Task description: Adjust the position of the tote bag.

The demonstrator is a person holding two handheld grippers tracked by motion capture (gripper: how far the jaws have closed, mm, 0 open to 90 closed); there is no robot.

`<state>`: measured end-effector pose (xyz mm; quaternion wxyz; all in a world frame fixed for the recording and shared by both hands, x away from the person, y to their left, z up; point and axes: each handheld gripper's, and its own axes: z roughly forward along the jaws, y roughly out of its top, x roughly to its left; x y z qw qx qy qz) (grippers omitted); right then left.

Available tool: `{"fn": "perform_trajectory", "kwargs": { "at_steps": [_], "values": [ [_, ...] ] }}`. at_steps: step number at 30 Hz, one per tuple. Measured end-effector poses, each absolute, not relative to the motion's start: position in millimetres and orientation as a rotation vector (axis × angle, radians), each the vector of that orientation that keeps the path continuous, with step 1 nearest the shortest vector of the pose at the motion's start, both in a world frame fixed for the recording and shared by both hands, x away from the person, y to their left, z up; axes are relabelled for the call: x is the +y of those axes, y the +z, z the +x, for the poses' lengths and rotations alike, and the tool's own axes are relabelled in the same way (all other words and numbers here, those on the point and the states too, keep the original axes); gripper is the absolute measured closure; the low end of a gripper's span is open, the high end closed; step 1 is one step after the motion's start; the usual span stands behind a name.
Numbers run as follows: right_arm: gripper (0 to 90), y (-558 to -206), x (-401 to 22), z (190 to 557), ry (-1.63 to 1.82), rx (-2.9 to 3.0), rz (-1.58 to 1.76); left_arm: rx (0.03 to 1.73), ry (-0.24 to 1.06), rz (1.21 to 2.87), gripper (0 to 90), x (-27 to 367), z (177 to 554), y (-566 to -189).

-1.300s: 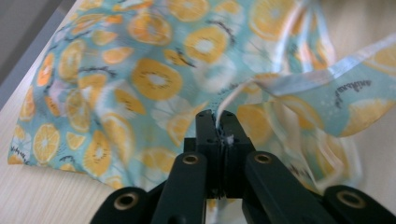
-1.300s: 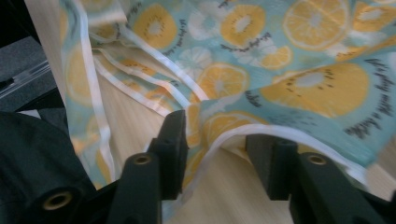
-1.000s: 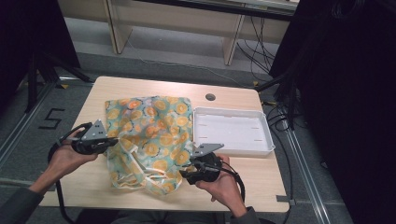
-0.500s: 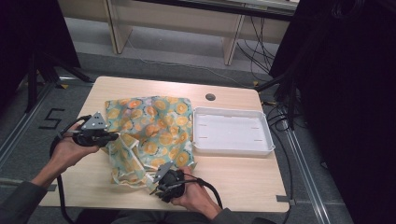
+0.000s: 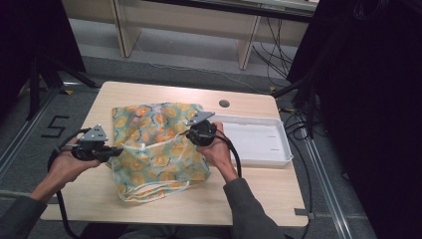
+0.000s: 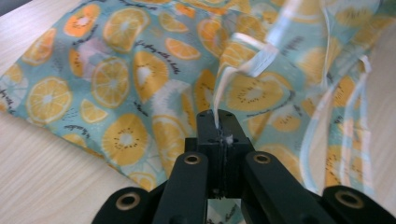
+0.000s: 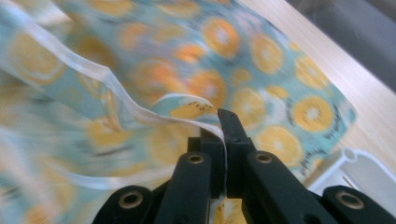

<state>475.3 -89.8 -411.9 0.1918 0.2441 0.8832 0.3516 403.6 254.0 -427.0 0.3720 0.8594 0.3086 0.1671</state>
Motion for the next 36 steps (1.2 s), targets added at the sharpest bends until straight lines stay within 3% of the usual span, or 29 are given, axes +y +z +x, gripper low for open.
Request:
{"fn": "perform_trajectory", "kwargs": {
  "at_steps": [4, 5, 7, 8, 11, 18, 22, 26, 30, 32, 33, 34, 35, 36],
  "values": [
    [67.0, -452, -89, 505, 0.774, 2.57, 0.855, 0.863, 0.355, 2.179, 87.9, 260, 415, -440],
    [67.0, -452, -89, 505, 0.774, 2.57, 0.855, 0.863, 0.355, 2.179, 87.4, 260, 415, -440],
    [55.0, -450, -97, 500, 0.751, 2.586, 0.866, 0.911, 0.332, 2.179, 87.3, 261, 419, -448],
    [55.0, -450, -97, 500, 0.751, 2.586, 0.866, 0.911, 0.332, 2.179, 87.3, 261, 419, -448],
    [44.1, -423, -116, 482, 0.809, 2.564, 1.05, 0.927, 0.33, 2.185, 87.4, 262, 425, -452],
    [41.7, -392, -125, 442, 0.982, 2.548, 0.891, 0.944, 0.333, 2.166, 87.4, 263, 427, -453],
    [39.4, -401, -110, 414, 0.971, 2.666, 0.688, 0.951, 0.331, 2.17, 87.4, 265, 428, -453],
    [32.9, -439, -99, 408, 0.841, 2.727, 0.568, 0.952, 0.328, 2.178, 87.1, 269, 426, -452],
    [36.9, -456, -96, 412, 0.738, 2.721, 0.5, 0.955, 0.329, 2.174, 87.1, 272, 427, -454],
    [64.8, -466, -100, 422, 0.657, 2.7, 0.468, 0.975, 0.321, 2.189, 87.1, 275, 428, -455],
    [64.8, -466, -100, 422, 0.657, 2.7, 0.468, 0.975, 0.321, 2.189, 87.1, 275, 428, -455],
    [83.6, -464, -106, 428, 0.672, 2.699, 0.481, 0.973, 0.319, 2.193, 87.1, 278, 428, -457],
    [83.6, -464, -106, 428, 0.672, 2.699, 0.481, 0.973, 0.319, 2.193, 86.9, 278, 428, -457],
    [90.0, -458, -111, 432, 0.748, 2.683, 0.501, 0.987, 0.333, 2.219, 86.4, 279, 428, -457]
  ]
}}
